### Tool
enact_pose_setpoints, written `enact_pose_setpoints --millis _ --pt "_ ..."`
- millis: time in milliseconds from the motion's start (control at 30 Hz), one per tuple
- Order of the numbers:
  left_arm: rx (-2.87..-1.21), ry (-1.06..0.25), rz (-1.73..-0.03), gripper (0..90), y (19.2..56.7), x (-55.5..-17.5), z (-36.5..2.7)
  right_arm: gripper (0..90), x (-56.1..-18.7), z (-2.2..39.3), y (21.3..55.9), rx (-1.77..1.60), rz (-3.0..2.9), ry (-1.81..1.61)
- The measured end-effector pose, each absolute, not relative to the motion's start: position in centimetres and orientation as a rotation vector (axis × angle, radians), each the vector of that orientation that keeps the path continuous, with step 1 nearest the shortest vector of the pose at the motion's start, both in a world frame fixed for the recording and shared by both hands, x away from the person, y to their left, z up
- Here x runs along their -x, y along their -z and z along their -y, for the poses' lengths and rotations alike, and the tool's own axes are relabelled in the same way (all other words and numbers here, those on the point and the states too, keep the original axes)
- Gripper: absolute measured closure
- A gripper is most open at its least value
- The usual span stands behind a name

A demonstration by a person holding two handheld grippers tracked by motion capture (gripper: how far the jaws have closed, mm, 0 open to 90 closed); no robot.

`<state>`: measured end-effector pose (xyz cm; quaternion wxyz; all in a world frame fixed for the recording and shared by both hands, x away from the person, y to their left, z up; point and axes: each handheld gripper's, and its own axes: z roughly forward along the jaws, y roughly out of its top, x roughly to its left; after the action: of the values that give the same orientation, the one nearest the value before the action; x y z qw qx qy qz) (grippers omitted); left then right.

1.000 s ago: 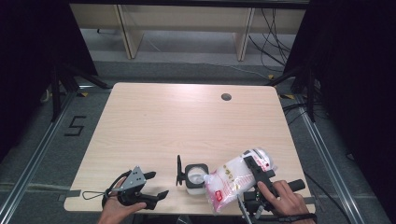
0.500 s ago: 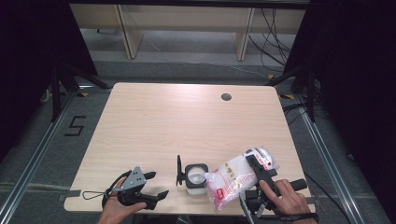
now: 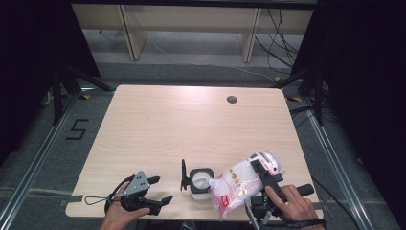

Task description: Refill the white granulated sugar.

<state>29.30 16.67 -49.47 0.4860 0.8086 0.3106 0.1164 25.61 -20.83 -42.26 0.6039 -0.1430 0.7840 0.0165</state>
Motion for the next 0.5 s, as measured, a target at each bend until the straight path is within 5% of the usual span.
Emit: enact_pose_setpoints --millis 500 --pt "-1.986 -0.299 -0.725 18.1 49.45 -29.48 -16.84 43.7 -25.58 20.91 42.30 0.334 -1.827 -0.026"
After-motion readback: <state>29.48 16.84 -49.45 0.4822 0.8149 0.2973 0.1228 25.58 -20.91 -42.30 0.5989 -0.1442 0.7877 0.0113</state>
